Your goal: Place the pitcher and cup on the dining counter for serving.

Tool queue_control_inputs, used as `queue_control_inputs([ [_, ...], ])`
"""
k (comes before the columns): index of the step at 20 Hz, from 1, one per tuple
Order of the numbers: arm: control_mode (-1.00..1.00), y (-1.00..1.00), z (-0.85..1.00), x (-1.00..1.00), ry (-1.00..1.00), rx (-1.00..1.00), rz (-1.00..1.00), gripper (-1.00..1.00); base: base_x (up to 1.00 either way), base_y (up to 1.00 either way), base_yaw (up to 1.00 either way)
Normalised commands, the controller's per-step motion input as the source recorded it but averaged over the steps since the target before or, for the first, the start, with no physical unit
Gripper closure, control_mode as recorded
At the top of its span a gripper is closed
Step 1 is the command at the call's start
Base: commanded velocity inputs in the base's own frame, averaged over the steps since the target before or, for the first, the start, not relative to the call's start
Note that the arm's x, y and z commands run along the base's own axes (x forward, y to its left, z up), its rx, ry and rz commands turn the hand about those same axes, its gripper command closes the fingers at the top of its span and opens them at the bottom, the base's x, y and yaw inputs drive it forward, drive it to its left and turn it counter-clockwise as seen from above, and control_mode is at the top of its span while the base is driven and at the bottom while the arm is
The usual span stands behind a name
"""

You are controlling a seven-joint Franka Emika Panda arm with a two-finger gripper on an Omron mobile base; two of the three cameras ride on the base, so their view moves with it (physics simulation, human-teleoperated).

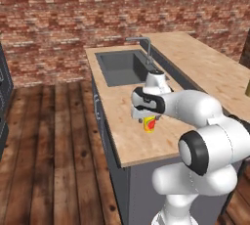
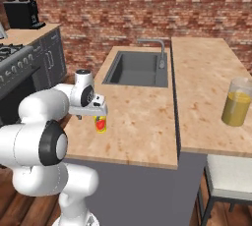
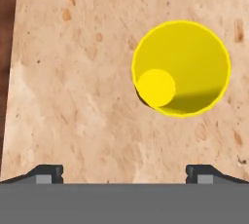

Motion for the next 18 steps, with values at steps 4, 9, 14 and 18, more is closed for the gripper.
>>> queue_control_inputs([
  [4,-1.00,0.00,-0.16,0.04,0.01,-0.02,0.05,-1.00,0.00,0.00,0.00],
  [9,-1.00,0.00,0.15,-0.03,0.00,0.00,0.01,-1.00,0.00,0.00,0.00],
  [14,-1.00,0.00,0.57,-0.01,0.00,0.02,0.00,-1.00,0.00,0.00,0.00],
  [18,-1.00,0.00,0.26,0.11,0.00,0.00,0.00,-1.00,0.00,0.00,0.00],
])
